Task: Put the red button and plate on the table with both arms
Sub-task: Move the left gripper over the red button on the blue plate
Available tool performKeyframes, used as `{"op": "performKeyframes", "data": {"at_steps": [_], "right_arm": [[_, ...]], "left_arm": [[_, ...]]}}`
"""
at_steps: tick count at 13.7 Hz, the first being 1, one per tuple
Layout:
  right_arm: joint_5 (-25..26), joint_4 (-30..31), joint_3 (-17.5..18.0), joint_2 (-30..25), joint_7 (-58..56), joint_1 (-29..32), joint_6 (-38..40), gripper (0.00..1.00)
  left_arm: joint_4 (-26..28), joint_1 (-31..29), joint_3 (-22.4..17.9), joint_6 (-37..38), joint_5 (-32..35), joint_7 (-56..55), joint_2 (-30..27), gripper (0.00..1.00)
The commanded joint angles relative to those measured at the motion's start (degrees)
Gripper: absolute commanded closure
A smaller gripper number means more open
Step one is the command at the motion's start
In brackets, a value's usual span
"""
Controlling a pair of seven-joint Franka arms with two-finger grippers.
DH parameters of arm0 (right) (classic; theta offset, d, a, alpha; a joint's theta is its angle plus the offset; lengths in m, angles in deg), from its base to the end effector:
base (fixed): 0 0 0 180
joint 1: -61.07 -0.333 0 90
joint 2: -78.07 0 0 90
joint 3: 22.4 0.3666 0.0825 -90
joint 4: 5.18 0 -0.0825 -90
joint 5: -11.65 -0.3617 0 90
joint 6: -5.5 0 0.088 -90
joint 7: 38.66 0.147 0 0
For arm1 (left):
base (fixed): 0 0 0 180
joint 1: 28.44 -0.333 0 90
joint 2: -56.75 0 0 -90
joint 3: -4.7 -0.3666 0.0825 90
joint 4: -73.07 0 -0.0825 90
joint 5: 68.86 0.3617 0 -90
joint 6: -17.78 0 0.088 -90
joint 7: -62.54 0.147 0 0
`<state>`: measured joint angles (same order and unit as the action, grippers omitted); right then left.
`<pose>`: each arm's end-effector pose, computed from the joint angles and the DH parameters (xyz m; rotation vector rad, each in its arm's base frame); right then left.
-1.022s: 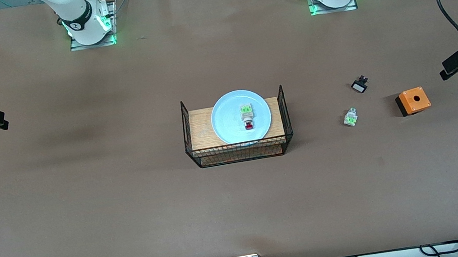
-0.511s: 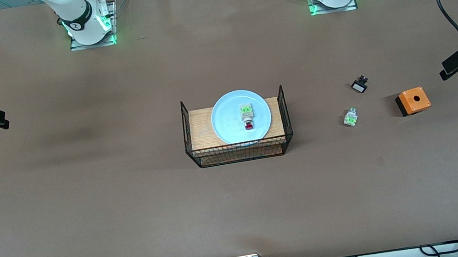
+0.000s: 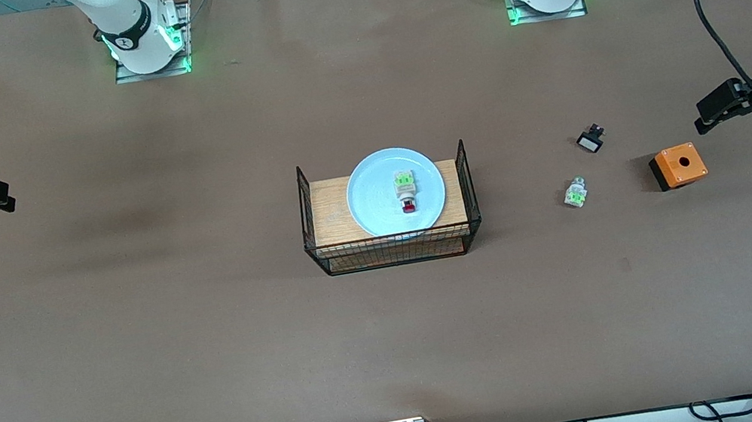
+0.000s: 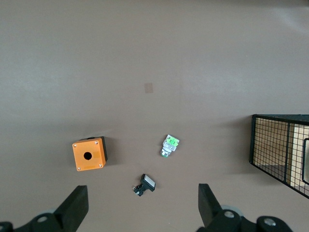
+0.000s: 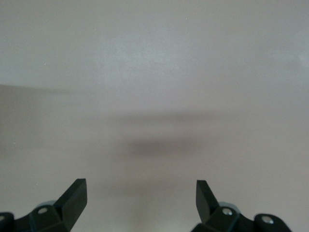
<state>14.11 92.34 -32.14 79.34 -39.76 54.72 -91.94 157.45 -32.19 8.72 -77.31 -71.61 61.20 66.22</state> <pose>0.5439 -0.0371 0.5752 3.0956 -0.0525 -0.0388 0.5992 -0.0059 0.5945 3.0815 0.0362 0.0327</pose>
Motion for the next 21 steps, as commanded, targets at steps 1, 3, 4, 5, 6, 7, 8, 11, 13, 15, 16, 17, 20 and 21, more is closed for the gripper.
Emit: {"op": "performKeyframes", "data": {"at_steps": [1,3,4,5,6,7,8,11,13,15,16,17,20,21], "right_arm": [[-0.1,-0.2,0.2,-0.4,0.1,-0.1,0.6,0.00],[-0.1,-0.2,0.2,-0.4,0.1,-0.1,0.4,0.00],[-0.1,-0.2,0.2,-0.4,0.1,-0.1,0.4,0.00],[-0.1,-0.2,0.2,-0.4,0.1,-0.1,0.4,0.00],[0.0,-0.2,0.2,-0.4,0.1,-0.1,0.4,0.00],[0.0,-0.3,0.2,-0.3,0.1,-0.1,0.4,0.00],[-0.1,-0.2,0.2,-0.4,0.1,-0.1,0.4,0.00],[-0.1,-0.2,0.2,-0.4,0.1,0.0,0.4,0.00],[-0.1,-0.3,0.2,-0.3,0.1,0.0,0.3,0.00],[-0.1,-0.2,0.2,-0.3,0.1,0.0,0.3,0.00],[-0.1,-0.3,0.2,-0.3,0.1,0.0,0.3,0.00],[0.0,-0.2,0.2,-0.3,0.1,0.0,0.3,0.00],[-0.1,-0.2,0.2,-0.2,0.1,0.1,0.3,0.00],[0.0,-0.2,0.1,-0.2,0.1,0.1,0.2,0.00]], "left_arm": [[-1.3,1.6,2.8,0.5,0.4,-0.6,0.5,0.00],[-1.3,3.6,3.8,0.4,0.2,-5.6,0.6,0.00],[-1.3,5.7,3.9,0.4,0.2,-8.2,0.8,0.00],[-1.3,7.6,3.8,0.4,0.1,-9.8,1.4,0.00],[-1.3,9.0,3.9,0.4,0.3,-10.0,1.5,0.00],[-1.3,11.4,3.9,0.4,0.5,-10.1,2.1,0.00],[-1.4,13.6,3.8,0.3,0.5,-10.2,2.7,0.00],[-5.3,18.5,3.8,0.3,0.6,-12.7,6.7,0.00],[-7.6,22.3,3.8,0.3,3.2,-15.0,9.2,0.00],[-10.6,26.5,3.8,0.3,6.0,-19.0,12.0,0.00],[-12.7,27.8,3.8,0.3,6.1,-19.9,14.2,0.00],[-14.7,28.6,3.8,0.2,6.1,-20.7,15.8,0.00],[-17.3,30.8,3.4,-2.7,6.5,-21.9,20.0,0.00],[-17.3,31.3,3.4,-3.9,7.8,-22.0,20.8,0.00]]}}
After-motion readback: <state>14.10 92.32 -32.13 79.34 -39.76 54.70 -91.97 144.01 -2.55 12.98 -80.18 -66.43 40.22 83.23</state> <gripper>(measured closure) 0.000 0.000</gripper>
